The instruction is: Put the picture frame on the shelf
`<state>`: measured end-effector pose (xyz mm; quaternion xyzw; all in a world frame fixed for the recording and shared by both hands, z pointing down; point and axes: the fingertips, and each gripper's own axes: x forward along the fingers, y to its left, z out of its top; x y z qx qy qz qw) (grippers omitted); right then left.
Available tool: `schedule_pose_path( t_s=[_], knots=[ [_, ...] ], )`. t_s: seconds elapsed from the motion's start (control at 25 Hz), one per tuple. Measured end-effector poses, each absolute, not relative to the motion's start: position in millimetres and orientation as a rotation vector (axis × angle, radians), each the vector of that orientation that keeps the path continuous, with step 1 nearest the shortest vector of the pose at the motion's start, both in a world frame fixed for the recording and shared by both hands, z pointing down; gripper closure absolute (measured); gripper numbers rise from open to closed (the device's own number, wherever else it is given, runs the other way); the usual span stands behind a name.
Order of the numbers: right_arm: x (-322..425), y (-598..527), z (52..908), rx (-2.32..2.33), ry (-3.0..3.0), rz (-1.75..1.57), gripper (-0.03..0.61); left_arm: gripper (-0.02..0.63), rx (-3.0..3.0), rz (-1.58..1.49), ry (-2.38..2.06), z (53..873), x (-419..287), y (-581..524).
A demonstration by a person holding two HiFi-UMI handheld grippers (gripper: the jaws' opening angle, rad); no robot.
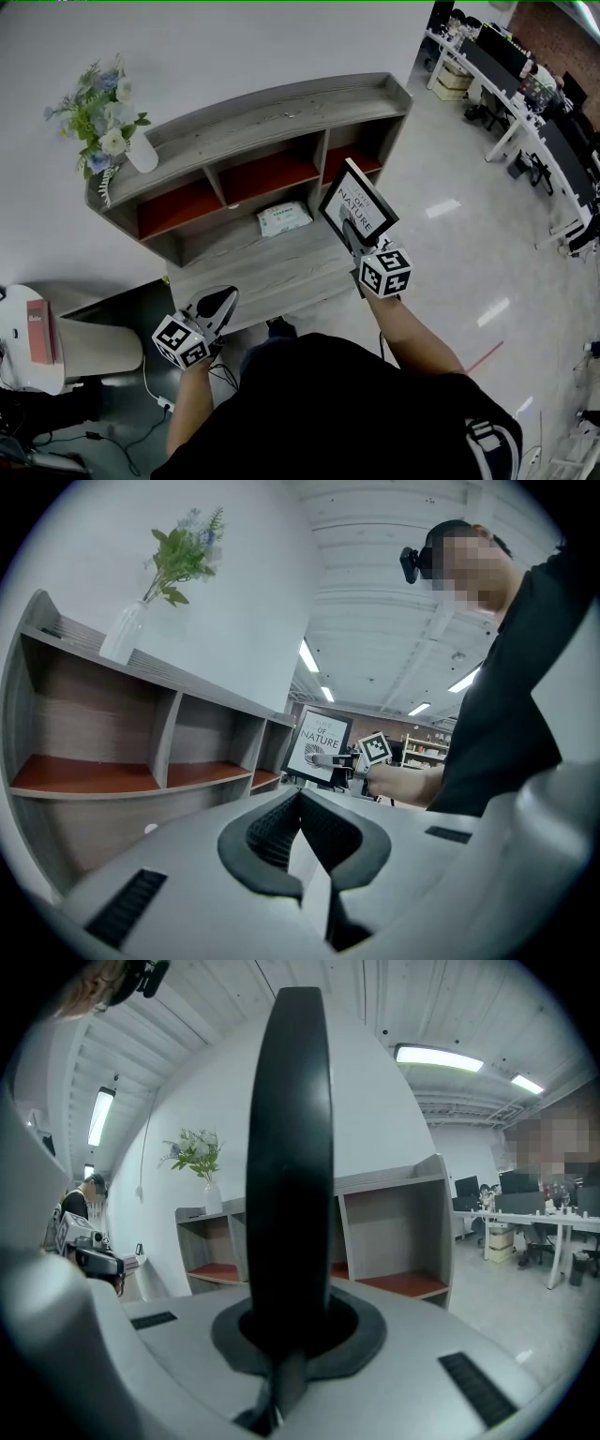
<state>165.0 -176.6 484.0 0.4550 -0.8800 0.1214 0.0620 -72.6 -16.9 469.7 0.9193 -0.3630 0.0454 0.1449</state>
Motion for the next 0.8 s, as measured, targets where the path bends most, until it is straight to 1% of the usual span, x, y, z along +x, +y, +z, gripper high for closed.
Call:
schedule_pose_path(
  t_s=[0.8],
  knots=[
    [140.3, -227.8, 498.8, 1.379, -2.641, 0.407, 0.555, 0.594, 2.632, 0.158, -1.026, 473.2, -94.2, -68.9]
  ],
)
